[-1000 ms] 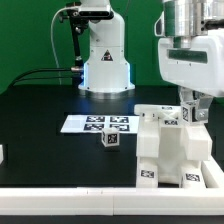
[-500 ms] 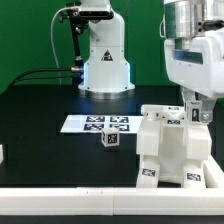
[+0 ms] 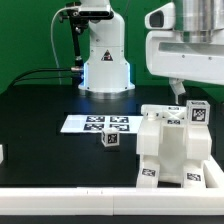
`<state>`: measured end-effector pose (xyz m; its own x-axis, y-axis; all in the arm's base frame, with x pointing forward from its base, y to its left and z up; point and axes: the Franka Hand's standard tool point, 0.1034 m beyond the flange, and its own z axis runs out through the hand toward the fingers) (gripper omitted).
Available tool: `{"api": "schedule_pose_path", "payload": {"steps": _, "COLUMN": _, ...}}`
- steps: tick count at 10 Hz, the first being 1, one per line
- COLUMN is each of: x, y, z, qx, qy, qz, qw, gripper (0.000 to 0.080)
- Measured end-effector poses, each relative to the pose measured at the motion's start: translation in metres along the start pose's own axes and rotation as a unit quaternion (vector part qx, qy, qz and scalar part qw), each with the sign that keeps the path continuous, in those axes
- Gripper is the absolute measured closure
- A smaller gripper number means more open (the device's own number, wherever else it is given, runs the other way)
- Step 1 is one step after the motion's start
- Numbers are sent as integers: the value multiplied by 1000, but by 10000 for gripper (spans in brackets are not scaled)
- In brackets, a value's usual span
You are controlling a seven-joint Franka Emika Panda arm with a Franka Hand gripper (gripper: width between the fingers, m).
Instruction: Assemble chair
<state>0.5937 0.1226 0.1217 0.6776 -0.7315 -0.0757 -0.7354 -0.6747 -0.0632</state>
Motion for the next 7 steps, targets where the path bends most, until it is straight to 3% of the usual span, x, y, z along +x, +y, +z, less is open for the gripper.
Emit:
{"api": "schedule_pose_path", "payload": {"steps": 3, "x": 3, "y": 2, "z": 0, "qx": -4, "qy": 4, "qz": -119, "qw": 993, "gripper": 150}}
{"api": "schedule_pose_path", "payload": {"steps": 4, "x": 8, "y": 3, "z": 1, "qx": -17, "qy": 22, "qz": -194, "qw": 981, "gripper": 150}}
{"api": "schedule_pose_path", "payload": {"steps": 5, "x": 10, "y": -3, "z": 2, "qx": -16, "qy": 50, "qz": -255, "qw": 966, "gripper": 150}}
{"api": "schedule_pose_path", "payload": {"steps": 7, "x": 8, "y": -2, "z": 5, "qx": -12, "qy": 55, "qz": -247, "qw": 967, "gripper": 176}}
